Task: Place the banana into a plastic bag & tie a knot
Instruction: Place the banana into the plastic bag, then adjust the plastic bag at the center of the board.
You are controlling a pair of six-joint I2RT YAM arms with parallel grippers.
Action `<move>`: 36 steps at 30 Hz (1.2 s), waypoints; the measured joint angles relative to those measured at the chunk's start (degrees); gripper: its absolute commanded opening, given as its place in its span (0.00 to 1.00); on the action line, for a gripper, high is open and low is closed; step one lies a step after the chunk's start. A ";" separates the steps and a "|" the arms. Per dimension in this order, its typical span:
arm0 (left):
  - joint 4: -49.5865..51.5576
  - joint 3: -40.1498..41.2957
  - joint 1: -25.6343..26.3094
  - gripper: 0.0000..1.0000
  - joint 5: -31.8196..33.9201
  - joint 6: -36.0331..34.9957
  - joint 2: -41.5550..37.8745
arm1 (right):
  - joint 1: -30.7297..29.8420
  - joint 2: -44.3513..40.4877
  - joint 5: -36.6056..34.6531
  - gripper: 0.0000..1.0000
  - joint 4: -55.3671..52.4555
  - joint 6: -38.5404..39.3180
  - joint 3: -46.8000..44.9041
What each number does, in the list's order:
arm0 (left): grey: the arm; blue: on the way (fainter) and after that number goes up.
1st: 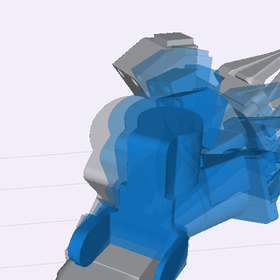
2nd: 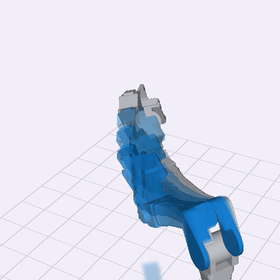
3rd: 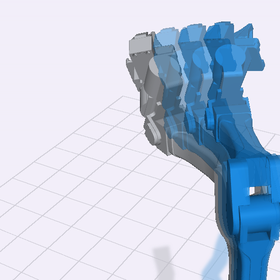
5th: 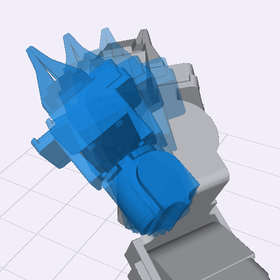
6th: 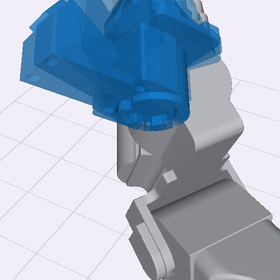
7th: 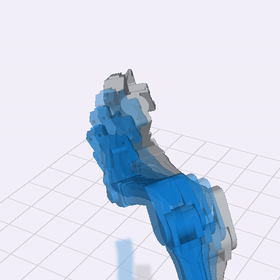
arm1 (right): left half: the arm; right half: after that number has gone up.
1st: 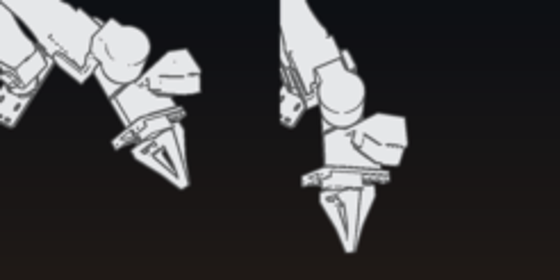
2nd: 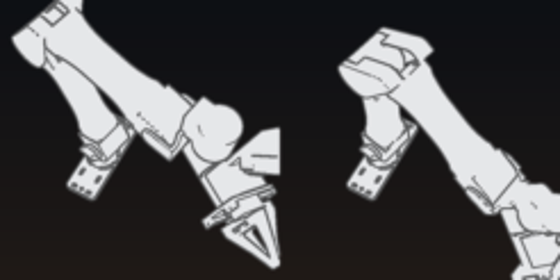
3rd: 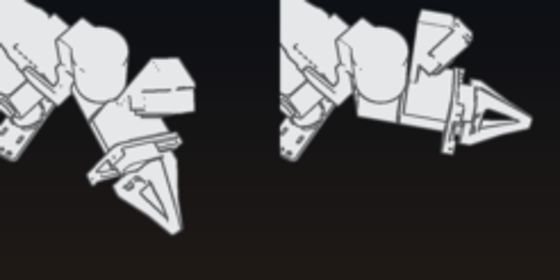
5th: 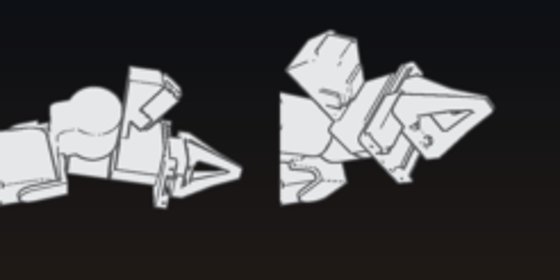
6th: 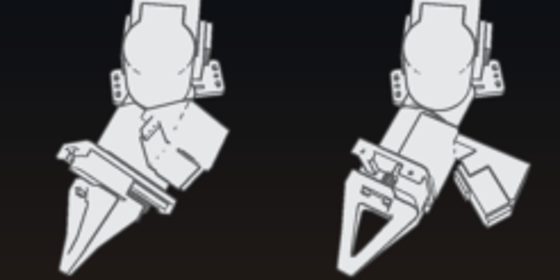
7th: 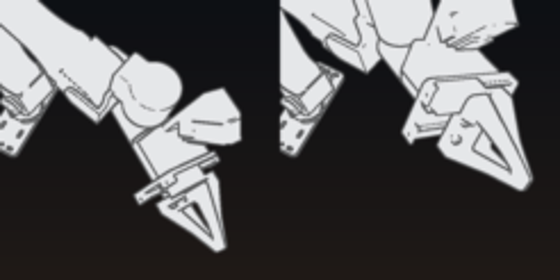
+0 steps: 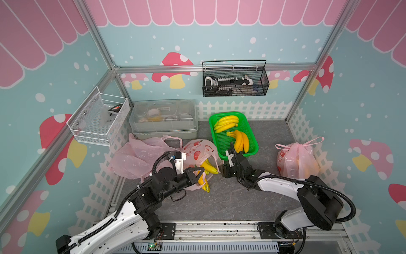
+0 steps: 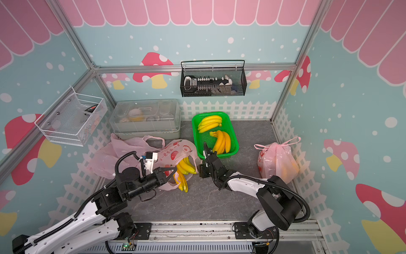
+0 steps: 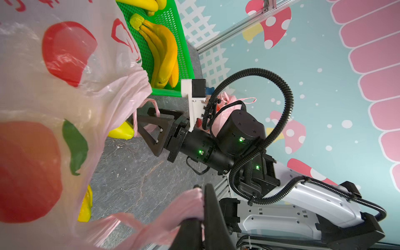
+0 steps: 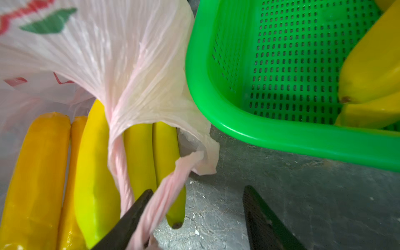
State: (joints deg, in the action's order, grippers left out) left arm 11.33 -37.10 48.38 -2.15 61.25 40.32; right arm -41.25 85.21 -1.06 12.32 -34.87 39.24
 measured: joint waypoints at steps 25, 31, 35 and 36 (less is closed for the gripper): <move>15.85 -28.72 -10.88 0.00 2.40 -12.17 4.28 | -0.15 -18.93 -7.52 0.00 -26.80 7.80 23.21; 20.48 -34.45 -15.43 0.00 2.99 -17.22 7.78 | -0.15 -21.31 -7.69 0.00 -33.00 9.84 27.17; 22.16 -33.86 -17.77 0.00 2.69 -18.71 9.49 | -0.15 -23.12 -4.35 0.26 -34.01 11.15 25.55; 22.84 -33.44 -18.05 0.00 2.60 -19.10 9.68 | -0.15 -23.54 -3.37 0.35 -34.21 12.13 24.52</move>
State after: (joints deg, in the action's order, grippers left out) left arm 34.17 -70.54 30.33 0.45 42.15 50.00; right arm -41.41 61.67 -4.43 -21.89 -22.74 63.77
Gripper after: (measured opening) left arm 0.049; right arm 0.199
